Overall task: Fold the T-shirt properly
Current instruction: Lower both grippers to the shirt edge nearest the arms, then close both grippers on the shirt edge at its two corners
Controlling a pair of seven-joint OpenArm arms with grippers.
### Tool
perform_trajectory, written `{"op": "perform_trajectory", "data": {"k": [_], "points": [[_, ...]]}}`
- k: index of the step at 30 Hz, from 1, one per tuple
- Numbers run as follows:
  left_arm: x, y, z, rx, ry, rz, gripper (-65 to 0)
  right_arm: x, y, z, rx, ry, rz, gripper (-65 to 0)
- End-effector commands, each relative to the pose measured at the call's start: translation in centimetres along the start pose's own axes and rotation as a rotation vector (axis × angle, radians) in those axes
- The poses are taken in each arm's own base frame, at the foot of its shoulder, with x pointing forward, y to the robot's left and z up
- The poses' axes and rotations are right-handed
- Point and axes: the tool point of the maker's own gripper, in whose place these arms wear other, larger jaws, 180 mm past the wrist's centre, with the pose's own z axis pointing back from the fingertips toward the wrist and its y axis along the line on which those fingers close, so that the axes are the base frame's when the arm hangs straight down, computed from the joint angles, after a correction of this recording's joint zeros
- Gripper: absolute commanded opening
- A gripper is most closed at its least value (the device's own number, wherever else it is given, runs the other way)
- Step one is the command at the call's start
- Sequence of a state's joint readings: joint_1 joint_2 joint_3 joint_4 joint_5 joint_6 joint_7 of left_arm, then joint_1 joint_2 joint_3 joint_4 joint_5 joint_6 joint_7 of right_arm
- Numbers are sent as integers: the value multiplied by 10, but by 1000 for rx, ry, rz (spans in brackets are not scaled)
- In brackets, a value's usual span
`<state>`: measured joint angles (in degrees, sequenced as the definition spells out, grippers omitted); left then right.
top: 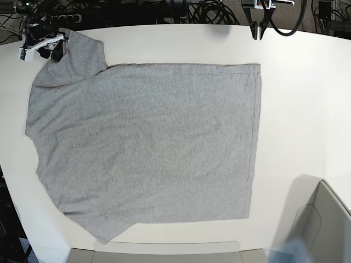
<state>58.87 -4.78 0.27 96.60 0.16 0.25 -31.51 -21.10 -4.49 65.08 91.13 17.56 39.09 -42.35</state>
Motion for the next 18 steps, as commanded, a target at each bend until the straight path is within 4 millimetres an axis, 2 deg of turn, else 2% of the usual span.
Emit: {"op": "perform_trajectory", "data": {"k": [1,5,7,12,15,18], "points": [[8,1,2,3,-32,-4,-572,-56,-7,6,-44,254,49,-381],[-1,1,-2,5,19,-1,-572,-70,3,5,-39,287,34,-381],[-2,-6,-4,-9,35,16,-572,-74,7,3,-40,300,32,-381],[12,-33,-15,-65,34,72,-572,-74,6,-1,-61,326,58,-381],[30,-47,-25,-94,23,112,-569,-71,5,-2,-69,325,69,-381],[47,-56,-34,-111,40,158,-532,-71,5,-3,-70,326,68,-381]]}}
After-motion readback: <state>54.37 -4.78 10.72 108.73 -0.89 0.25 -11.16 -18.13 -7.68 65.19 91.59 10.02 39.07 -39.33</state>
